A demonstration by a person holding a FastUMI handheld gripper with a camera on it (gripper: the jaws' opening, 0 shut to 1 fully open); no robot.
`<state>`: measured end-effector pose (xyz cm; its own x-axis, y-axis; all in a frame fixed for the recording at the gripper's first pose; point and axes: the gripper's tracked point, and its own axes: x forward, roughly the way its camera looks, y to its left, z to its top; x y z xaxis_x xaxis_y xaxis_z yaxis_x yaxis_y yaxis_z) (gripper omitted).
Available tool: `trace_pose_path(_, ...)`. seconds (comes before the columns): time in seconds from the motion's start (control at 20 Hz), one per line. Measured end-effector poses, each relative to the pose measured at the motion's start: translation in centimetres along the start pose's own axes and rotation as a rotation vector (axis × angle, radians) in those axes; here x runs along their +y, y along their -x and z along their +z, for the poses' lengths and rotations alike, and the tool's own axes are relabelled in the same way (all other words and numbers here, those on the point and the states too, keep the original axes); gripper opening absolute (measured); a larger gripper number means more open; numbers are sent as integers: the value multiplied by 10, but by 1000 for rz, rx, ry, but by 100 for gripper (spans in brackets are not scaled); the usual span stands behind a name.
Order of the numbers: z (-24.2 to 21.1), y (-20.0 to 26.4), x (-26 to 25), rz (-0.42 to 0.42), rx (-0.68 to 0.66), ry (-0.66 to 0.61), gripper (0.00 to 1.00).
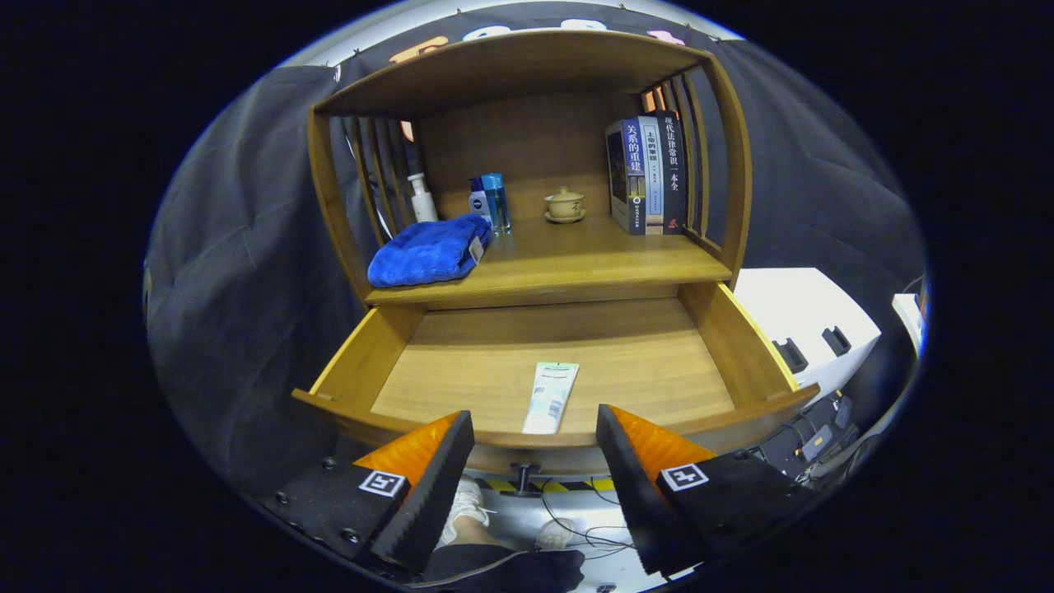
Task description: Pull open the drawer, take out the items inside it, and place them on the countertop above the cabinet.
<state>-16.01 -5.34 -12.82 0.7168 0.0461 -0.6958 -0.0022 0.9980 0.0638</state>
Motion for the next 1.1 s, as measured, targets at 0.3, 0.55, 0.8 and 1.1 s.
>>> trace_pose_path(0.3, 6, -68, 8, 32, 192, 47, 97)
trace_pose_path(0.55, -18, -116, -1, -1, 413, 42, 97)
trace_pose_path(0.8, -44, -140, -5, -31, 534, 82, 97)
trace_pose_path(1.1, -61, -147, -15, -55, 610, 109, 74)
